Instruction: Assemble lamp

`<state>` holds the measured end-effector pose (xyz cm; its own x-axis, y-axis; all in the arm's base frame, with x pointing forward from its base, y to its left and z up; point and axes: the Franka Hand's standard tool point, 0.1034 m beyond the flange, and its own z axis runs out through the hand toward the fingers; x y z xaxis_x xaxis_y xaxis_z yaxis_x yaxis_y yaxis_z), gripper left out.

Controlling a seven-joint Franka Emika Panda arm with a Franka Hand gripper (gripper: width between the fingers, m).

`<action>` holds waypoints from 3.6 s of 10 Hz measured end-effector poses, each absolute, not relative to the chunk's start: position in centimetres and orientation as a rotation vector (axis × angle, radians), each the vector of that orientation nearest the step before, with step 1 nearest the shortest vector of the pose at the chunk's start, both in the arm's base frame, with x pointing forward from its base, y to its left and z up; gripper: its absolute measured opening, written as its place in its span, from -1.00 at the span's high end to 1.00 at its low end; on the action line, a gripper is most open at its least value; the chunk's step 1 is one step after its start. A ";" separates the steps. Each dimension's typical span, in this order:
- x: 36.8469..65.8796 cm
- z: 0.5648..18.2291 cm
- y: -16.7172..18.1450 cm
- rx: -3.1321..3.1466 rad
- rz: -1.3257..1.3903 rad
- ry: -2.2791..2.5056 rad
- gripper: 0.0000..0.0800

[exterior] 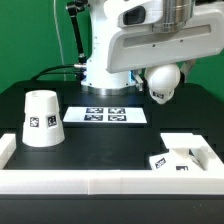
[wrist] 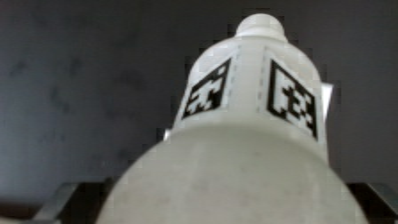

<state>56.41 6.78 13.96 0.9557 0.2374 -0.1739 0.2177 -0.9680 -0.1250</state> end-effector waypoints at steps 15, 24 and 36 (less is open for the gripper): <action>61.5 15.0 6.6 -3.007 -0.576 -0.817 -0.44; 62.3 14.0 8.8 -2.995 -0.639 -0.780 -0.44; 62.0 12.4 9.4 -2.992 -0.635 -0.784 -0.44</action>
Offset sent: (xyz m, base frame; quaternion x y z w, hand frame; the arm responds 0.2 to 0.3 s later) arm 0.0190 -0.0068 0.0168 -0.0890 0.2852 -0.1526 0.9420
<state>62.03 9.40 12.39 0.7958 0.4740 0.3769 0.4674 -0.8765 0.1155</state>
